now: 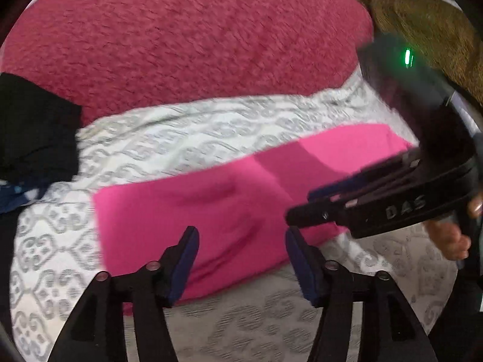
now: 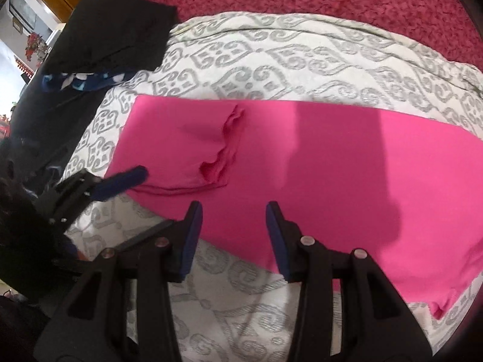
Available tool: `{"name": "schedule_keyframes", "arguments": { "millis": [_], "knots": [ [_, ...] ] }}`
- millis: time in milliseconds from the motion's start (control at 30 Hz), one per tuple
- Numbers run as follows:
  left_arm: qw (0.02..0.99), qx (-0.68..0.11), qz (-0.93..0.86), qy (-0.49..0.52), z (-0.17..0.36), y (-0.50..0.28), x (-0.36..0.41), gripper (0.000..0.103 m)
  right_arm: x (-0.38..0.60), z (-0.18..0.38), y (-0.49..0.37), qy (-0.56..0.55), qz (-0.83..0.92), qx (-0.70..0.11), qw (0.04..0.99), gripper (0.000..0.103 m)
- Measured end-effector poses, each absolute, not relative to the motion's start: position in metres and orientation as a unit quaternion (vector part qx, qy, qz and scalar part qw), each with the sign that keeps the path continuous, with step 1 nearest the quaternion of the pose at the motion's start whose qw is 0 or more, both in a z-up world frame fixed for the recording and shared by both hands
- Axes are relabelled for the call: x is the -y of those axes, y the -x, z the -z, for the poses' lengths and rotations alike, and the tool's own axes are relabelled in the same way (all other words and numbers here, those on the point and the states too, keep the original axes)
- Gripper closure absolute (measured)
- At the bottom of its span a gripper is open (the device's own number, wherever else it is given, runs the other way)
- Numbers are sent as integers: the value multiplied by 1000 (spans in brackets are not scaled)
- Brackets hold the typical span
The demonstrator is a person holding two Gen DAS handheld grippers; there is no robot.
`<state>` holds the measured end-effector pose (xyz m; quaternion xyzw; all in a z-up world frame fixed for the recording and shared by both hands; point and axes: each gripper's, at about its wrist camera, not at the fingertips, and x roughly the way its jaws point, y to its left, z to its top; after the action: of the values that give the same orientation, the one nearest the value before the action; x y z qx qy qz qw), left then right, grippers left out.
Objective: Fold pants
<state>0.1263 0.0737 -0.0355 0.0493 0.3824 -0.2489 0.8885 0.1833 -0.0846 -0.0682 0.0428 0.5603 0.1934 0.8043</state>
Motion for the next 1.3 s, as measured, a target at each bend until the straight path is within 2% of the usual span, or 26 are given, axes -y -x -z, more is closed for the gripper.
{"name": "schedule_keyframes", "arguments": {
  "millis": [133, 300, 367, 400, 567, 633, 867, 900, 933, 967, 1000, 1100, 1300],
  "knots": [
    [905, -381, 191, -9, 25, -137, -121, 34, 80, 76, -188, -63, -194, -572, 795, 57],
    [902, -413, 124, 30, 35, -156, -166, 33, 88, 85, -205, -153, -214, -580, 771, 57],
    [900, -421, 108, 29, 40, -159, -173, 33, 89, 87, -216, -176, -219, -580, 764, 53],
    [898, -426, 106, 29, 44, -161, -174, 33, 88, 89, -221, -179, -219, -581, 763, 48],
    [883, -452, 123, 13, 59, -163, -164, 30, 82, 99, -244, -175, -215, -586, 761, 44],
    [880, -455, 133, 2, 61, -161, -157, 26, 80, 100, -248, -184, -222, -582, 760, 38],
    [872, -459, 169, -29, 63, -153, -138, 26, 54, 107, -248, -176, -256, -576, 756, 37],
    [869, -461, 174, -40, 64, -151, -133, 26, 49, 108, -248, -170, -259, -573, 758, 41],
    [868, -462, 175, -49, 66, -150, -129, 23, 47, 109, -249, -166, -259, -572, 760, 50],
    [868, -461, 173, -61, 67, -149, -126, 22, 43, 110, -250, -159, -259, -574, 760, 86],
    [868, -462, 172, -68, 69, -148, -125, 21, 38, 111, -251, -148, -260, -581, 757, 96],
    [865, -467, 168, -65, 71, -150, -127, 21, 33, 99, -246, -135, -253, -568, 771, 96],
    [867, -472, 148, -58, 73, -154, -130, 21, 21, 35, -230, -127, -281, -508, 804, 96]
  ]
}}
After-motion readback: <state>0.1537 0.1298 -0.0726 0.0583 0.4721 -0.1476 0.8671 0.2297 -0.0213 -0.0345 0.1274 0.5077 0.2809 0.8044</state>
